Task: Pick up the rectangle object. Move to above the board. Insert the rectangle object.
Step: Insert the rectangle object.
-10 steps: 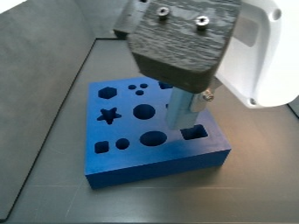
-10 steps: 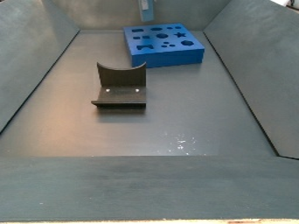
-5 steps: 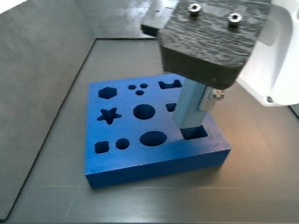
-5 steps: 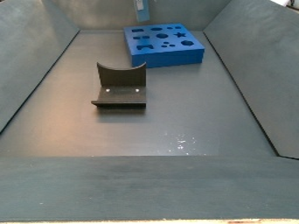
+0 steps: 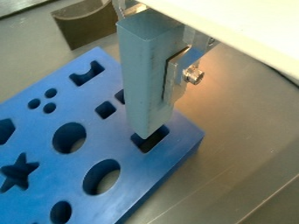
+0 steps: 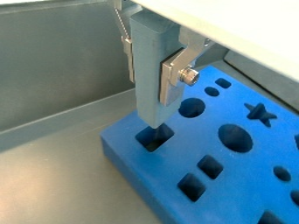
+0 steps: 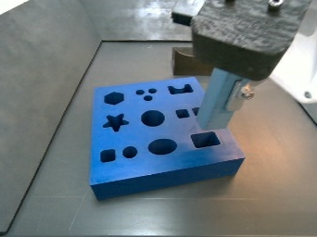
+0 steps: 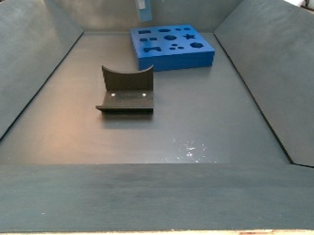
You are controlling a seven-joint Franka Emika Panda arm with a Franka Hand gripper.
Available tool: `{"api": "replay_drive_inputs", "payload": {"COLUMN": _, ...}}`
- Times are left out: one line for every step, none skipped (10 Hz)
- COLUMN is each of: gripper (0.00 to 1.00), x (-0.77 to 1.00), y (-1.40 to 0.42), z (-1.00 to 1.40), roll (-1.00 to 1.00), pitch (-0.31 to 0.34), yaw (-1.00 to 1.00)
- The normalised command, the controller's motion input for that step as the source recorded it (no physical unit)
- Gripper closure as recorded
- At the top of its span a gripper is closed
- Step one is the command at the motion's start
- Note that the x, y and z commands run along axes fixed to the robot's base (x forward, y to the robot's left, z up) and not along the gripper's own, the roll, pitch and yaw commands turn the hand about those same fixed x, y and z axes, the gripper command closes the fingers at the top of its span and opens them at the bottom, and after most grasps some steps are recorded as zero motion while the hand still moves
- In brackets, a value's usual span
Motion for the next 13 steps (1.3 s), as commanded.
{"api": "replay_drive_inputs", "payload": {"gripper": 1.00, "x": 0.01, "y": 0.00, "z": 0.00, "roll": -0.06, "pitch": 0.000, "yaw": 0.00}}
{"api": "replay_drive_inputs", "payload": {"gripper": 1.00, "x": -0.19, "y": 0.01, "z": -0.25, "roll": -0.25, "pitch": -0.911, "yaw": -0.05}}
{"api": "replay_drive_inputs", "payload": {"gripper": 1.00, "x": -0.47, "y": 0.07, "z": -0.11, "roll": -0.32, "pitch": -1.000, "yaw": -0.13}}
{"api": "replay_drive_inputs", "payload": {"gripper": 1.00, "x": -0.51, "y": 0.03, "z": 0.00, "roll": -0.19, "pitch": -0.914, "yaw": -0.15}}
{"api": "replay_drive_inputs", "payload": {"gripper": 1.00, "x": 0.00, "y": 0.03, "z": 0.00, "roll": -0.05, "pitch": 0.000, "yaw": 0.00}}
{"api": "replay_drive_inputs", "payload": {"gripper": 1.00, "x": 0.00, "y": 0.00, "z": -0.05, "roll": -0.03, "pitch": -0.251, "yaw": 0.04}}
{"api": "replay_drive_inputs", "payload": {"gripper": 1.00, "x": -0.03, "y": 0.00, "z": -0.02, "roll": 0.00, "pitch": -0.086, "yaw": 0.00}}
{"api": "replay_drive_inputs", "payload": {"gripper": 1.00, "x": 0.00, "y": 0.00, "z": 0.00, "roll": 0.00, "pitch": -0.040, "yaw": 0.00}}
{"api": "replay_drive_inputs", "payload": {"gripper": 1.00, "x": 0.00, "y": 0.00, "z": 0.00, "roll": 0.01, "pitch": -0.020, "yaw": 0.00}}
{"api": "replay_drive_inputs", "payload": {"gripper": 1.00, "x": 0.00, "y": -0.04, "z": -0.29, "roll": 0.21, "pitch": -0.326, "yaw": 0.00}}
{"api": "replay_drive_inputs", "payload": {"gripper": 1.00, "x": 0.00, "y": -0.11, "z": -0.57, "roll": 0.34, "pitch": -0.577, "yaw": -0.01}}
{"api": "replay_drive_inputs", "payload": {"gripper": 1.00, "x": -0.01, "y": -0.06, "z": -0.47, "roll": 0.33, "pitch": -0.486, "yaw": -0.02}}
{"api": "replay_drive_inputs", "payload": {"gripper": 1.00, "x": 0.00, "y": 0.00, "z": 0.00, "roll": -0.01, "pitch": -0.009, "yaw": 0.00}}
